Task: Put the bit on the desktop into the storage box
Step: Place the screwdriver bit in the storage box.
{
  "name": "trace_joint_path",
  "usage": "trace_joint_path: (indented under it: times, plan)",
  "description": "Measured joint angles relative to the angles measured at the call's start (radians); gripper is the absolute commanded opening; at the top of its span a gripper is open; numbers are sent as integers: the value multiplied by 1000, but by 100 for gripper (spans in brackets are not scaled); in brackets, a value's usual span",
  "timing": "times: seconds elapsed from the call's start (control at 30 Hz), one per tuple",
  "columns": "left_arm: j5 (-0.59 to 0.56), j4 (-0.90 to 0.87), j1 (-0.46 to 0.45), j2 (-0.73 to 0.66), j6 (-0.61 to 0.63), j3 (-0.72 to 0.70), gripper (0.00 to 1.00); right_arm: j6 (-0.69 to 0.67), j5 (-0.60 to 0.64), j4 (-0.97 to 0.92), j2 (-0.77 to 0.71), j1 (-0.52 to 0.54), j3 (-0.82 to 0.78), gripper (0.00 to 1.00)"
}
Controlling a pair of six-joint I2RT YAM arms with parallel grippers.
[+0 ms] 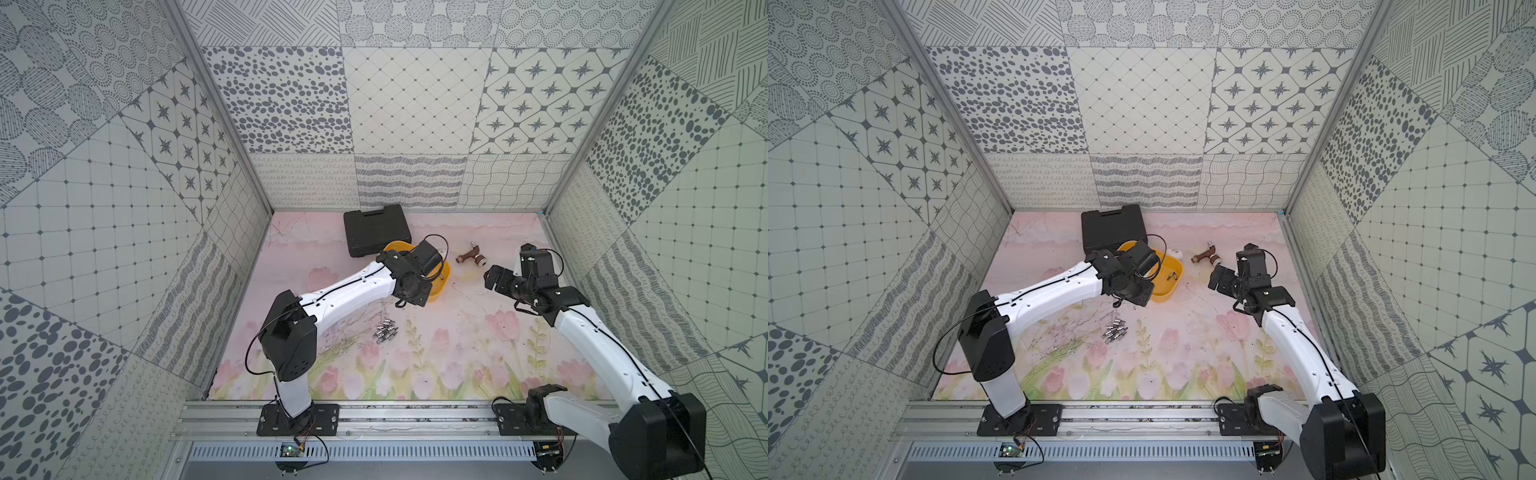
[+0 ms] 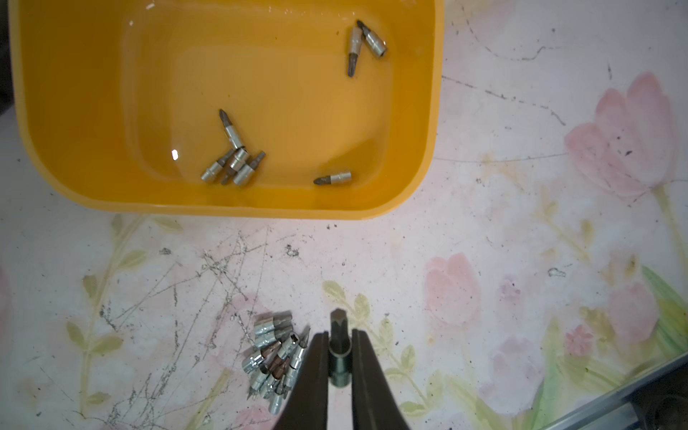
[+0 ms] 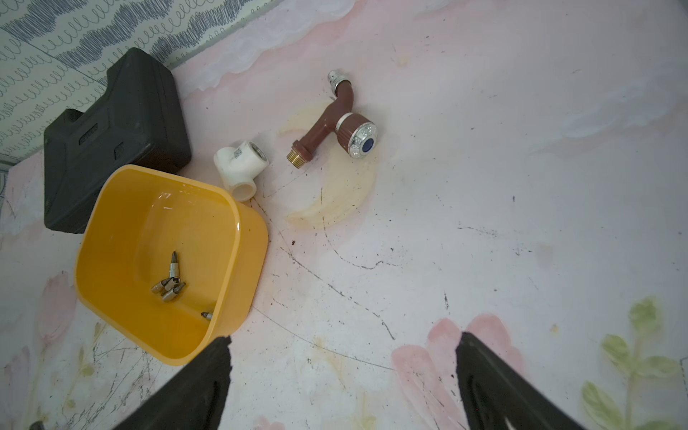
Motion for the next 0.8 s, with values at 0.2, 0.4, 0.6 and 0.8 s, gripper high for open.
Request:
trace_joint_path:
  times: [0.2, 0.4, 0.6, 0.8]
  plan:
    - [8, 2, 78, 109, 70, 131, 15, 0, -10, -6, -2, -3, 0, 97]
    - [18, 1, 148, 224, 116, 238, 15, 0, -23, -11, -24, -10, 0, 97]
    - [18, -3, 175, 325, 150, 329, 15, -1, -28, -15, -34, -16, -8, 97]
    - [18, -15, 178, 415, 171, 400, 15, -1, -34, -23, -35, -17, -11, 97]
